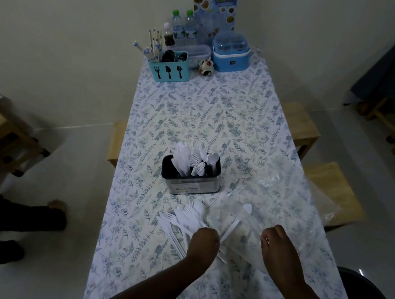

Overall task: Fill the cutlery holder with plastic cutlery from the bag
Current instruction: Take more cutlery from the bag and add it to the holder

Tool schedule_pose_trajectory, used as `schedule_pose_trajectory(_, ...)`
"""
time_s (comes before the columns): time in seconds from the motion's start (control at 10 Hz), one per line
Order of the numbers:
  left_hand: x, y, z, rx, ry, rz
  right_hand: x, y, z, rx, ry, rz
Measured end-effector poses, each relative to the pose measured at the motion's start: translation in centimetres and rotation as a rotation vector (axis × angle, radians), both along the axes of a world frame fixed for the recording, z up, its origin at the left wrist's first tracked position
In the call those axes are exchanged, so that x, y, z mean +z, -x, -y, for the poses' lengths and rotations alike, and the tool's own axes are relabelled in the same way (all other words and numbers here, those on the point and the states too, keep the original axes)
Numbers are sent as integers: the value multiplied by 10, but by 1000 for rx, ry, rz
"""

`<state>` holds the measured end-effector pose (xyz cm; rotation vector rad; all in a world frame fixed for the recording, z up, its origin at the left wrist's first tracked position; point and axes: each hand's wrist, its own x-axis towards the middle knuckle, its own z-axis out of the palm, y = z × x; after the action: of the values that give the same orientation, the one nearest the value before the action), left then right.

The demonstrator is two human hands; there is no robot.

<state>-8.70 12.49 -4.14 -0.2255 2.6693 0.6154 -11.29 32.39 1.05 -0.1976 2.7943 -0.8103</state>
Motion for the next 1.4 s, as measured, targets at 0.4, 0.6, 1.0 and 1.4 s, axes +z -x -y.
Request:
schedule_pose_trajectory(0.4,15,17,-18,3,47,29,-9,-5,-5,136,-65,18)
schedule_pose_trajectory(0.6,26,11,-5,2,50,-18,-23,4,-21,60,-205,-169)
schedule_pose_trajectory(1.0,36,-53,56,228,-90,-220,-39,12,-53,224,-353,-186)
schedule_pose_trajectory(1.4,29,-67,35,455,-15,-124,-63,-20,-57,321,-442,44)
